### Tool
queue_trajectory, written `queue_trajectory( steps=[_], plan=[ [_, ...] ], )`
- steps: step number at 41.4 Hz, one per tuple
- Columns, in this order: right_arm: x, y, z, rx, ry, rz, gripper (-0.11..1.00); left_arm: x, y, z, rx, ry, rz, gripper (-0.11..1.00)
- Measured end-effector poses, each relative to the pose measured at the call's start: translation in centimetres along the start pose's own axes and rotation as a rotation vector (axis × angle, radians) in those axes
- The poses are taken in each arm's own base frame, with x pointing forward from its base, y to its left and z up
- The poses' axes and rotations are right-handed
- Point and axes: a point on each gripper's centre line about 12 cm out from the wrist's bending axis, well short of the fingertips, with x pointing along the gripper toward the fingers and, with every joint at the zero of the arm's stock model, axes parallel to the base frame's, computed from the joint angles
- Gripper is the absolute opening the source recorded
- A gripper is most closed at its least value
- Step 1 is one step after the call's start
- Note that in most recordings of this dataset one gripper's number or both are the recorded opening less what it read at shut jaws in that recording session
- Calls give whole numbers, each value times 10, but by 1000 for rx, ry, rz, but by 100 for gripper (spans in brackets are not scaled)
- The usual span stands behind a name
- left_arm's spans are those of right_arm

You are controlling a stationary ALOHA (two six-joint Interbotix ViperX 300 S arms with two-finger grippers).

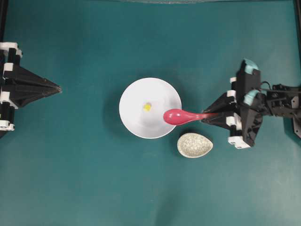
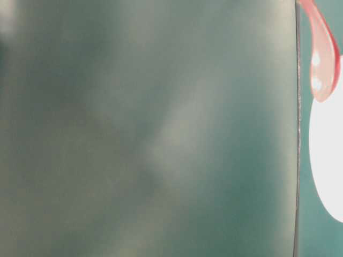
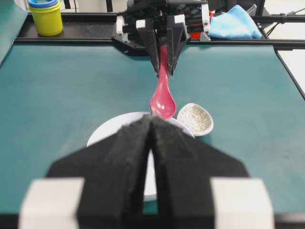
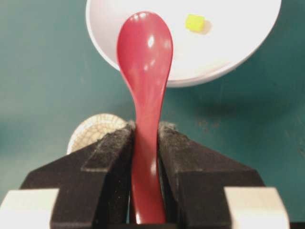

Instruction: Scoop the yellow hexagonal prism block from the bowl with a spoon using the right arm.

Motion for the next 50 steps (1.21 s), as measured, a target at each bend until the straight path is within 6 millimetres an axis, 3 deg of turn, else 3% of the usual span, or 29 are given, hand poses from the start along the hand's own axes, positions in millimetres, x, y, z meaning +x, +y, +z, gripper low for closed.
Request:
queue_trajectory(
  steps=[22, 38, 50],
  plan=[
    [8, -8, 54, 122, 232, 29, 22, 0, 0, -5, 3, 43, 1, 1],
    [41, -11, 66, 272, 493, 5, 22, 0, 0, -8, 1, 66, 1, 1],
    [51, -18, 70, 315, 630, -86, 21, 0, 0, -8, -2, 71, 1, 1]
  ],
)
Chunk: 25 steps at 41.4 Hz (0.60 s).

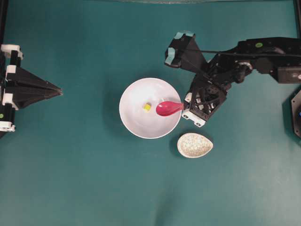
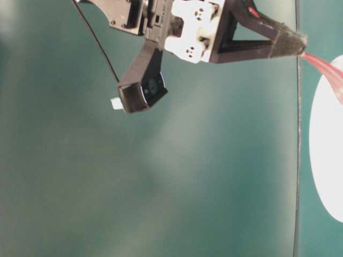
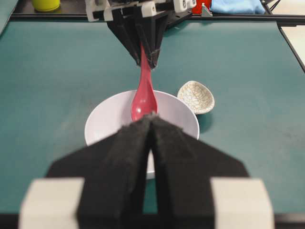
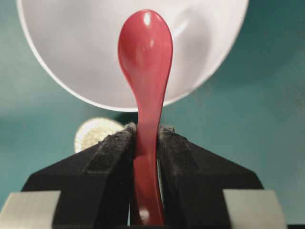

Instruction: Scoop the yellow hexagonal prism block from the bowl with a spoon using the right arm.

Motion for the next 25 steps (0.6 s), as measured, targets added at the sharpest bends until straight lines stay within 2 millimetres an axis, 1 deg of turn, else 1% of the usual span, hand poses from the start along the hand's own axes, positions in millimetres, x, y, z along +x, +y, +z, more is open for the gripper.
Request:
queue_trajectory(
  steps=[16, 25],
  plan=[
    [5, 3, 14, -17, 25, -26, 21, 0, 0, 0, 0, 0, 0, 1],
    [16, 0, 14, -10, 50, -38, 20, 0, 0, 1, 0, -2, 0, 1]
  ],
)
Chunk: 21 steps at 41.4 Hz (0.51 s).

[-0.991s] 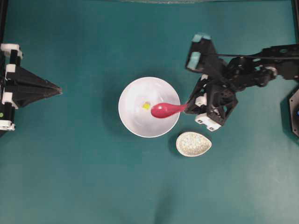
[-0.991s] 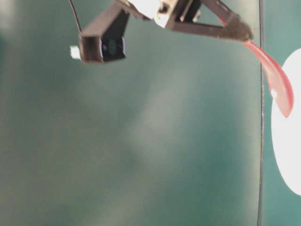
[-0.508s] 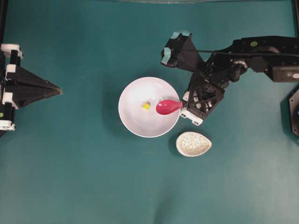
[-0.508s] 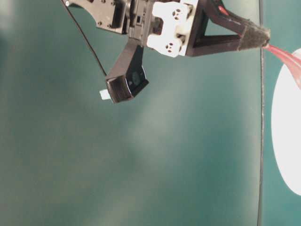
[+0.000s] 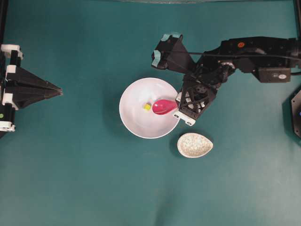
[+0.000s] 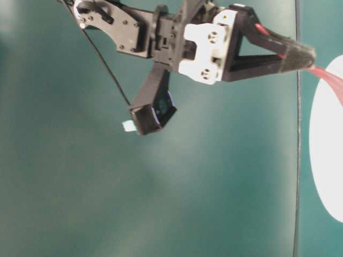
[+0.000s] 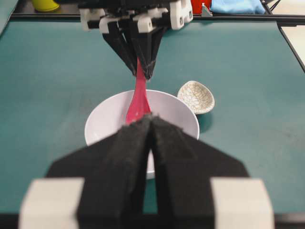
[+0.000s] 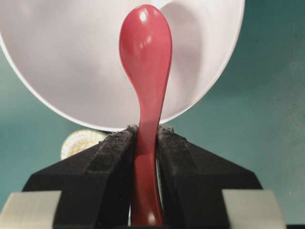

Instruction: Scoop the yellow hexagonal prism block from the bowl with a spoon using the right arm.

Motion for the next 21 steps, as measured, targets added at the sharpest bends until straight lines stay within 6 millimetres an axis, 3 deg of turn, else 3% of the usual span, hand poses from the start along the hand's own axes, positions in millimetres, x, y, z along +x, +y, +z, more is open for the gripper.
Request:
queue_trajectory(
  steps=[21],
  plan=[
    [18, -4, 5, 12, -7, -8, 17, -1, 0, 0, 0, 0, 0, 1]
  ],
)
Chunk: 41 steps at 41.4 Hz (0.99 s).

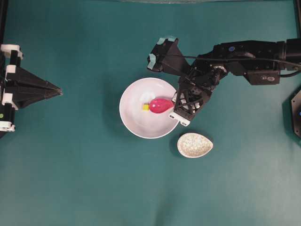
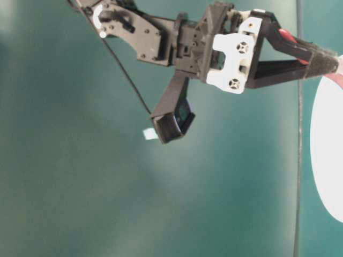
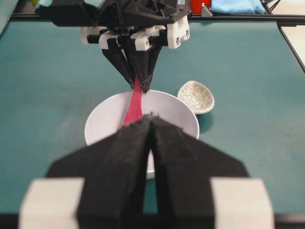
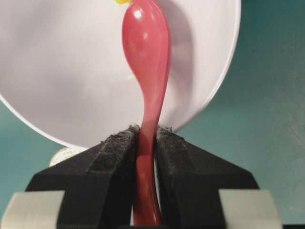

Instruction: Scoop the yellow hexagonal prism block from the bowl with a spoon using the right arm.

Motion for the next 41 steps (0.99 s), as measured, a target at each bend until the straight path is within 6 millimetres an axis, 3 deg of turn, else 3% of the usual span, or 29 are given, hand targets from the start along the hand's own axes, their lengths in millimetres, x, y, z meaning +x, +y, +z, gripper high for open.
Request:
queue_trajectory(
  steps=[32, 41],
  plan=[
    [0, 1, 5, -6, -44, 8, 15, 0, 0, -1, 0, 5, 0, 1],
    [-10, 9, 17, -24, -79, 25, 15, 0, 0, -1, 2, 5, 0, 1]
  ],
)
